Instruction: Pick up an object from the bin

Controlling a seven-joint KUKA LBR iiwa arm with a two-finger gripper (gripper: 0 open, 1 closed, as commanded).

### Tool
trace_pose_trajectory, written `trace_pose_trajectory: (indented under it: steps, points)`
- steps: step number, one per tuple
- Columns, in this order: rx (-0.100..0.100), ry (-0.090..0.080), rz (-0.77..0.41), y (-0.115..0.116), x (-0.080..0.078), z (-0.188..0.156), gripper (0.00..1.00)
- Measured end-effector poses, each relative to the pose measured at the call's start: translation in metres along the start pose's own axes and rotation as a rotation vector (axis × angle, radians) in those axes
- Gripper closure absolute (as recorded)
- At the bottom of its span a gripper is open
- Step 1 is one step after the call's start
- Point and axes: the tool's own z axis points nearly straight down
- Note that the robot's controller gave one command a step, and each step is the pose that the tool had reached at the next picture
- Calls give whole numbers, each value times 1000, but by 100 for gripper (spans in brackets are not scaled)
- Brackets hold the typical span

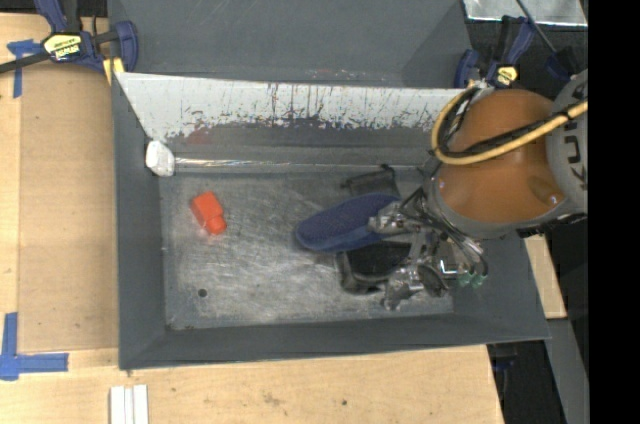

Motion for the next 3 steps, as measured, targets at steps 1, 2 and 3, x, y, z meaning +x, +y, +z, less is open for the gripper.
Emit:
trace_pose_trajectory:
  steps: [1,2,3]
  points:
    - [1,-13,-89,-4,-8,67,0]
    - [-8,-19,-63,-20,-8,81,0]
    - [-7,-21,-66,-20,-9,80,100]
